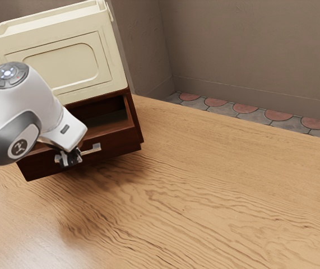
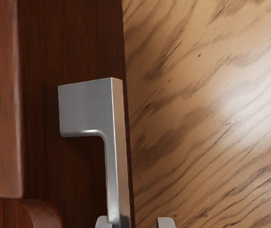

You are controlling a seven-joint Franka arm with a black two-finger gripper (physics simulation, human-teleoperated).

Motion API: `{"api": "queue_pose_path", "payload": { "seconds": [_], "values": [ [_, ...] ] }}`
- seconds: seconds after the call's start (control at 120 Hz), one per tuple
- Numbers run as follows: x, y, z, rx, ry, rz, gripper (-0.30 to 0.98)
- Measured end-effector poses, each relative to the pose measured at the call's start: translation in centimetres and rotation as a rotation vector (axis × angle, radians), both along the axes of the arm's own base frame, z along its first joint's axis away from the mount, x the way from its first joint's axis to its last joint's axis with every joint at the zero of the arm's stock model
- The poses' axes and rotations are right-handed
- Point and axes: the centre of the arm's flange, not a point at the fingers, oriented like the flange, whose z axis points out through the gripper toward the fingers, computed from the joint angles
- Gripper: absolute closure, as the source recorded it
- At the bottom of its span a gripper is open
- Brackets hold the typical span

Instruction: Pull the drawer handle with one arm to open the drawer

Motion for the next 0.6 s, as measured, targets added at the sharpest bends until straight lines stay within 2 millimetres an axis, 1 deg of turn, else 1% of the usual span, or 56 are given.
{"api": "queue_pose_path", "payload": {
  "seconds": [0.2,0.317,0.367,0.417,0.433,0.45,0.517,0.542,0.567,0.583,0.6],
  "values": [
    [0.0,-0.3,0.1,0.002,-0.012,0.013,0.75],
    [0.0,-0.4,0.2,0.004,-0.015,0.018,0.71],
    [-0.3,-0.4,0.9,0.006,-0.026,0.020,0.70],
    [-1.0,-0.6,2.1,0.009,-0.040,0.024,0.67],
    [-1.3,-0.8,2.8,0.011,-0.047,0.024,0.66],
    [-1.8,-1.3,3.9,0.017,-0.059,0.020,0.65],
    [-4.2,-4.4,10.3,0.057,-0.138,-0.008,0.61],
    [-5.2,-5.0,13.3,0.064,-0.171,-0.007,0.55],
    [-6.1,-4.9,15.9,0.054,-0.194,0.006,0.49],
    [-6.6,-4.3,17.4,0.032,-0.203,0.026,0.46],
    [-7.2,-3.3,18.5,0.002,-0.205,0.049,0.42]
  ]
}}
